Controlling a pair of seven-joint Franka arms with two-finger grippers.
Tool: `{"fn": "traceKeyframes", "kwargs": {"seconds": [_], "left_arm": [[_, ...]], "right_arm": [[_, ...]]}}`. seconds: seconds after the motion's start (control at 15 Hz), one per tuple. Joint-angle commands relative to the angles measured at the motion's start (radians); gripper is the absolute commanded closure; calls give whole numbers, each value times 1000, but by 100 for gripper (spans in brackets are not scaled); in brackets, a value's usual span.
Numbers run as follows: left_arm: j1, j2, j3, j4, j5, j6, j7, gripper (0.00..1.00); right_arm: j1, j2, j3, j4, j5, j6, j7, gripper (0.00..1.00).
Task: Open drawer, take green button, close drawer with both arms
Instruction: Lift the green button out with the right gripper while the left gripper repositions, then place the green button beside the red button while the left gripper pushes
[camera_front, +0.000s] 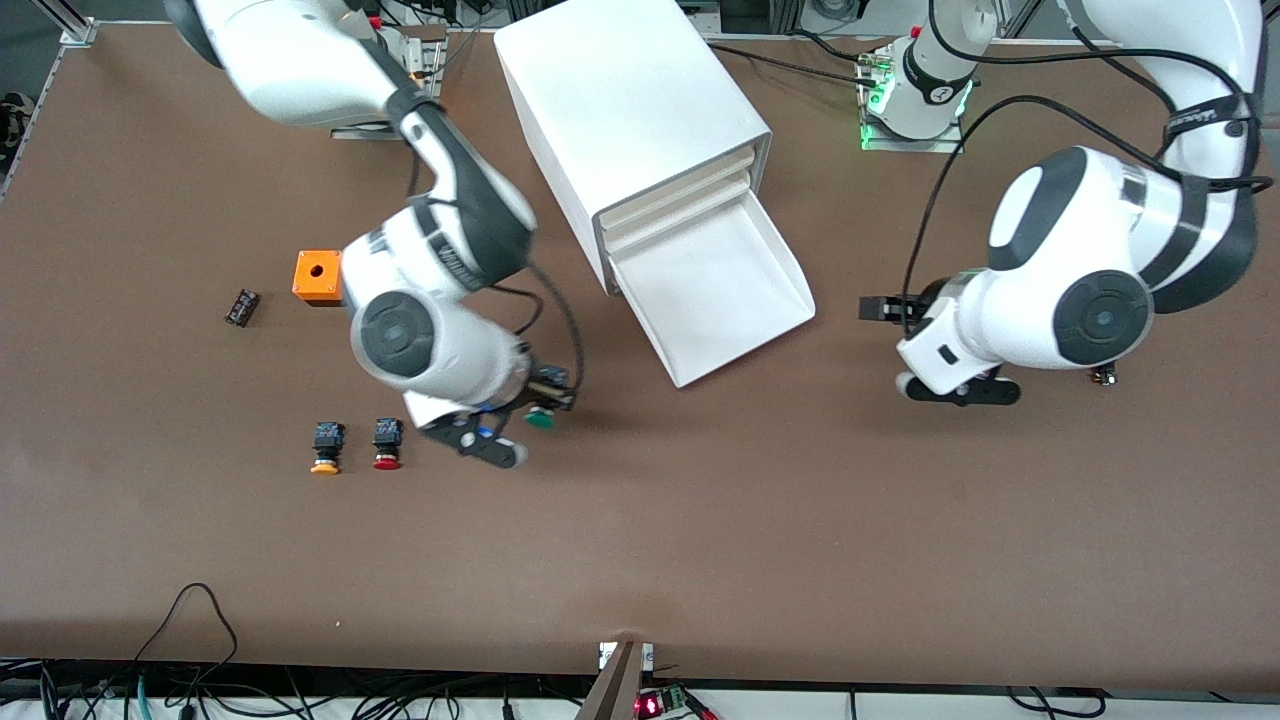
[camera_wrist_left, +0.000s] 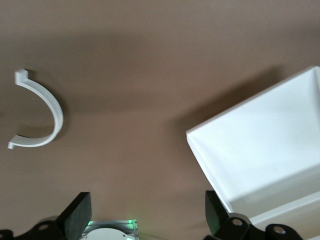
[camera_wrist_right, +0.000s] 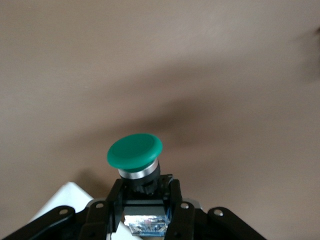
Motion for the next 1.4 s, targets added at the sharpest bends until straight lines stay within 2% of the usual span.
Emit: {"fn": "traceKeyframes", "kwargs": {"seconds": [0.0, 0.13, 0.27, 0.47, 0.67, 0.87, 1.07, 1.13, 1.2, 1.27, 1.33], "left_arm": [[-2, 26, 1, 33, 31, 20, 0, 0], [4, 32, 0, -8, 18, 156, -107, 0], [-10, 28, -8, -71, 12, 282, -247, 0], [-41, 23, -9, -184, 12, 462, -381, 0], [-85, 23, -8, -304, 24, 638, -506, 0], [-122, 34, -6, -376, 29, 781, -588, 0], [-131, 35, -8, -509, 50, 1003, -654, 0], [-148, 35, -8, -526, 50, 1016, -674, 0], [-166, 38, -6, -530, 50, 1016, -689, 0], [-177, 45, -6, -536, 50, 1017, -704, 0], [-183, 55, -6, -540, 55, 1020, -715, 0]], "right_arm": [[-68, -18, 20, -46, 6, -32, -215, 100], [-100, -15, 17, -77, -7, -10, -337, 100], [-133, -15, 16, -158, -14, 78, -408, 100], [-168, -10, 16, -264, -57, 204, -429, 100], [-202, 13, 11, -327, -85, 270, -429, 100], [-206, 33, 11, -347, -84, 292, -416, 100], [-212, 56, 2, -354, -80, 326, -413, 100], [-214, 63, 2, -352, -77, 329, -412, 99], [-214, 68, 2, -352, -80, 329, -413, 79], [-220, 76, 2, -352, -74, 330, -412, 21], [-226, 76, 2, -352, -73, 344, -413, 0]]}}
